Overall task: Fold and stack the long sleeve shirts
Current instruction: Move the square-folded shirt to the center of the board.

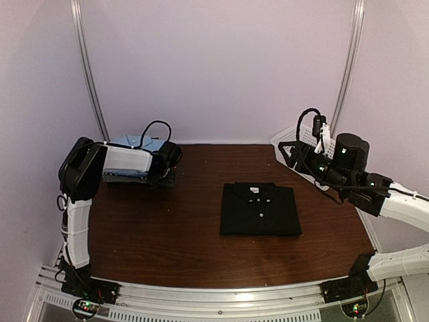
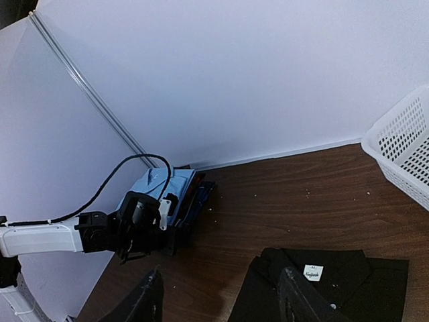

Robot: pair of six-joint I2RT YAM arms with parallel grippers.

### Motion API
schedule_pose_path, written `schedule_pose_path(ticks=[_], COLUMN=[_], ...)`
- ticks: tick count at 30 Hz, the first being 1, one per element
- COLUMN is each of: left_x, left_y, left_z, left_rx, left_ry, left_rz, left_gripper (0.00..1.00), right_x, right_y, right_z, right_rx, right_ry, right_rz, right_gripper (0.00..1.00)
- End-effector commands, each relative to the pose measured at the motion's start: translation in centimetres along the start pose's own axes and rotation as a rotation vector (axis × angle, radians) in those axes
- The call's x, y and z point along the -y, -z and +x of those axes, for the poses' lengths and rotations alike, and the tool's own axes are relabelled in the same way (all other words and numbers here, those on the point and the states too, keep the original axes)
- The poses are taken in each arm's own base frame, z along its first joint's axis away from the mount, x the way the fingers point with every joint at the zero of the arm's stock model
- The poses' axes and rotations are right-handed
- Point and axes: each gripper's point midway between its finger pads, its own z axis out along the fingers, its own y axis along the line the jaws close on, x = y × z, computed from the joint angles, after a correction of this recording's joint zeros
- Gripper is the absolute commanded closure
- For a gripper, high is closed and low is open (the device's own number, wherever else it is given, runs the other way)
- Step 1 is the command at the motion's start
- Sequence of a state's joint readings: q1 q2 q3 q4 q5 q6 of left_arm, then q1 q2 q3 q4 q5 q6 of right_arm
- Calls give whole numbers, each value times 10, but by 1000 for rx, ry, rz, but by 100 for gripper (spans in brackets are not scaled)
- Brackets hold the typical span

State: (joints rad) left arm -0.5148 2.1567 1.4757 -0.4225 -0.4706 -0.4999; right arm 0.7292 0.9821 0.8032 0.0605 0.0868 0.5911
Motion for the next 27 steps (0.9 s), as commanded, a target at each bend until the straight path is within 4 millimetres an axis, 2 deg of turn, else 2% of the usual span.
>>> schedule_pose_path(ticks=[1, 10, 13, 19, 24, 27], left_x=[49, 109, 124, 140, 147, 154], left_y=[35, 66, 74, 85, 95, 110], left_z=[20, 54, 60, 58, 52, 45], left_rx=[-40, -103, -109, -109, -103, -90], left_ry=[20, 56, 51, 56, 52, 48], left_rz=[150, 299, 331, 387, 425, 471], left_gripper=[100, 100, 100, 100, 100, 91], right_x=[3, 15, 18, 23, 27, 33], right_y=[-2, -5, -7, -9, -12, -15], right_z=[6, 27, 33, 43, 50, 55], right_rx=[0, -53, -73, -95, -107, -111], right_ry=[-10, 3, 7, 10, 10, 12], right_rz=[-1, 26, 32, 43, 54, 77], right_gripper=[41, 41, 41, 41, 42, 42])
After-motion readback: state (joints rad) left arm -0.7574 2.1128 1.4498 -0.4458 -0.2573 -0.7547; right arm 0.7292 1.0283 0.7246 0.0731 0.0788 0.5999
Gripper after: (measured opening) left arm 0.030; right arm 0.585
